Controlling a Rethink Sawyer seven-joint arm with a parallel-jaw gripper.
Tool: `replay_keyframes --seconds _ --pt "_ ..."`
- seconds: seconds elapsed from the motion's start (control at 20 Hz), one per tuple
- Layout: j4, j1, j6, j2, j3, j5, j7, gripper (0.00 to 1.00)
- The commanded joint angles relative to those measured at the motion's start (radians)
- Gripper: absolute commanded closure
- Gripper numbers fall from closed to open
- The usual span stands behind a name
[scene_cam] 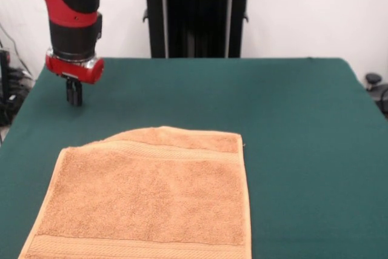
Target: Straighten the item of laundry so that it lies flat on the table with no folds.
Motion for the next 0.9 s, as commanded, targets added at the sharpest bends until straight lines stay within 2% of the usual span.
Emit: replay_keyframes --seconds 0.05,0.25,0.45,0.9 --pt "-0.105 0.066 0.182 0.049 0.123 0.047 0.019 1.0" --pt "-0.089 0.096 0.258 0.013 0.125 0.083 0.054 1.0" --pt "-0.05 0.13 0.247 -0.01 0.12 0.112 0.111 1.0" --pt "0.023 0.238 0.208 -0.051 0.04 0.178 0.224 1.0"
